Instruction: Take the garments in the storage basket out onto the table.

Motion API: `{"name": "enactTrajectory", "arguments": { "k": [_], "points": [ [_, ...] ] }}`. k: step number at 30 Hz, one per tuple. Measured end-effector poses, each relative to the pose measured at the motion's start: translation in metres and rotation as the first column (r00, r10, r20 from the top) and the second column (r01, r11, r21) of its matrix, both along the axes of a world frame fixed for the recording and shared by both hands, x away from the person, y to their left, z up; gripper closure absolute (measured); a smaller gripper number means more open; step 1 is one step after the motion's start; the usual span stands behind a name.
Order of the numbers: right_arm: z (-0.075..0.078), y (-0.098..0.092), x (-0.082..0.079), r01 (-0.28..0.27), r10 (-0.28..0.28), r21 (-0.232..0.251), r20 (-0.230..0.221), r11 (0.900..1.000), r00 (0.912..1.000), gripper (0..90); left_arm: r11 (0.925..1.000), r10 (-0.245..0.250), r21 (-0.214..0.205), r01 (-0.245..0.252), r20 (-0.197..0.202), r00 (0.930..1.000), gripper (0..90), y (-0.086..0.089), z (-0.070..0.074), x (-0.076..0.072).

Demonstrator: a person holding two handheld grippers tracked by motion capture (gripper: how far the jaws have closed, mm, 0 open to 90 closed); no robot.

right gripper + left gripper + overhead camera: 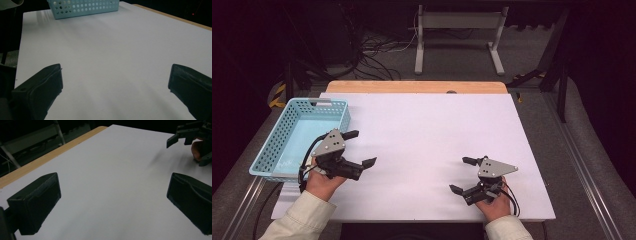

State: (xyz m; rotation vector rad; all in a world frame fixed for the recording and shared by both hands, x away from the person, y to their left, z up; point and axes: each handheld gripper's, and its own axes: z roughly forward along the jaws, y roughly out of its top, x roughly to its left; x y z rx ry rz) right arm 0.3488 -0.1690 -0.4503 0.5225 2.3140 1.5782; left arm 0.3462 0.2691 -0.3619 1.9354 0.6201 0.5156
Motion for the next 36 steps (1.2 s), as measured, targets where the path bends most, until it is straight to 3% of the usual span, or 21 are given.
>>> {"name": "enactTrajectory", "arguments": {
  "k": [21,28,33,36],
  "points": [
    [0.0,0.0,0.0,0.001,-0.001,-0.001,-0.003,1.0,1.0,0.0,0.9995,0.033,0.002,-0.033,0.001,0.9995,0.6,0.027,0.012,0.003],
    [0.0,0.0,0.0,0.002,-0.002,-0.002,-0.004,1.0,1.0,0.0,0.9993,0.037,0.01,-0.037,-0.015,0.9992,1.4,0.035,0.015,0.004],
    [0.0,0.0,0.0,0.003,-0.003,-0.003,-0.004,1.0,1.0,0.0,0.999,0.041,0.021,-0.04,-0.051,0.9979,1.6,0.041,0.016,0.007],
    [0.0,0.001,0.0,0.001,-0.001,-0.004,-0.004,1.0,1.0,0.0,0.9977,0.053,0.045,-0.051,-0.062,0.9966,1.6,0.047,0.018,0.009]
  ]
}}
